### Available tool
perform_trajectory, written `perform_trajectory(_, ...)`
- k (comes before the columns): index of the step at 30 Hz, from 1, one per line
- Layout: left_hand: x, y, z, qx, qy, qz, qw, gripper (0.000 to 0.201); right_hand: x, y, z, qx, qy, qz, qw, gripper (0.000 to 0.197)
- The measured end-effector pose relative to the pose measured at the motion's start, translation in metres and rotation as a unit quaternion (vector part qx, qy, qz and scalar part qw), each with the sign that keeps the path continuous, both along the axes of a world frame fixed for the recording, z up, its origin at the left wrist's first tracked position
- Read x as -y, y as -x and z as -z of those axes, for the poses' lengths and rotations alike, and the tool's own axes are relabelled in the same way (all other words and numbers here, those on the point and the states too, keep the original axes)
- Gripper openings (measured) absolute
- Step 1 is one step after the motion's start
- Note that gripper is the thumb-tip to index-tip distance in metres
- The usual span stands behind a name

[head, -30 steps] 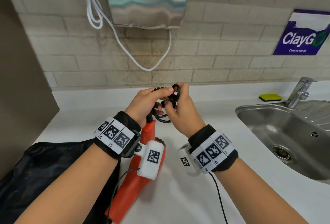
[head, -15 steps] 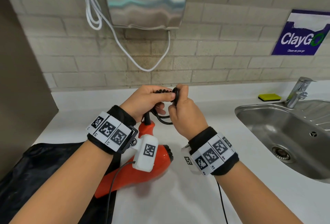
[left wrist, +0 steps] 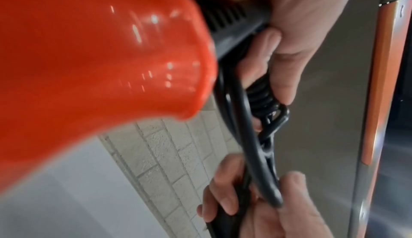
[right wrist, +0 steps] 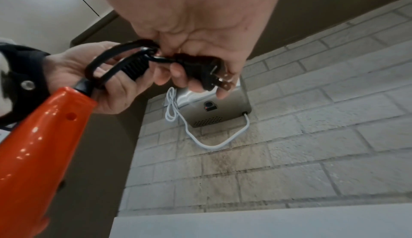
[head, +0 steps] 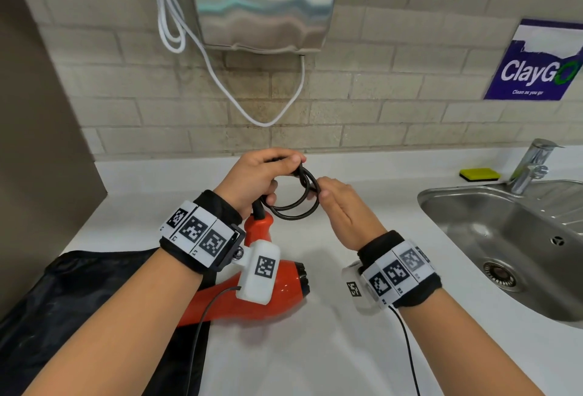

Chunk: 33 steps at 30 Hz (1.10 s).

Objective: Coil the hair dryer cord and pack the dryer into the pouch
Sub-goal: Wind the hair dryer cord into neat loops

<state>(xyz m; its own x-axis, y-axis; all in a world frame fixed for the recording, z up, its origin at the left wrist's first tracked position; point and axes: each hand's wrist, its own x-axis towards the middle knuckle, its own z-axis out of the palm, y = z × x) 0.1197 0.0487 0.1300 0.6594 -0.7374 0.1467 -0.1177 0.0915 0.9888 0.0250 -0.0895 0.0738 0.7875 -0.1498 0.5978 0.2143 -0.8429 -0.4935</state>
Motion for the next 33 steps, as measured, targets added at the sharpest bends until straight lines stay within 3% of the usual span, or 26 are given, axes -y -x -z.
perform_trajectory(4,0.004,0.003,0.0,0.018,-0.004,-0.023,1.0,0.006,0.008,0.001,-0.002,-0.019,0.027,0.05,0.998,0.045)
perform_trajectory(7,0.006,0.003,0.0,0.044,-0.012,-0.029,0.999,0.009,0.009,0.002,-0.011,-0.02,0.055,0.117,0.991,0.051)
perform_trajectory(13,0.007,0.007,-0.001,0.081,-0.039,-0.017,0.996,0.011,0.0,0.008,-0.033,0.024,0.05,0.224,0.973,0.034)
perform_trajectory(17,0.01,0.011,-0.001,0.105,-0.066,-0.004,0.992,0.01,-0.009,0.009,-0.042,0.061,0.074,0.248,0.964,0.038)
perform_trajectory(20,0.012,0.012,-0.001,0.109,-0.07,0.0,0.992,0.007,-0.014,0.008,-0.043,0.09,0.049,0.232,0.967,0.037)
perform_trajectory(23,0.012,0.01,0.0,0.091,-0.064,-0.018,0.994,0.006,-0.009,0.011,-0.04,0.102,0.006,0.161,0.982,0.038)
perform_trajectory(29,0.01,0.002,-0.002,0.06,-0.029,-0.061,0.996,0.008,-0.002,0.019,-0.037,0.005,0.082,0.19,0.978,0.027)
perform_trajectory(33,0.01,0.001,0.0,0.063,-0.029,-0.05,0.996,0.01,-0.007,0.022,-0.05,-0.035,-0.078,0.113,0.99,0.012)
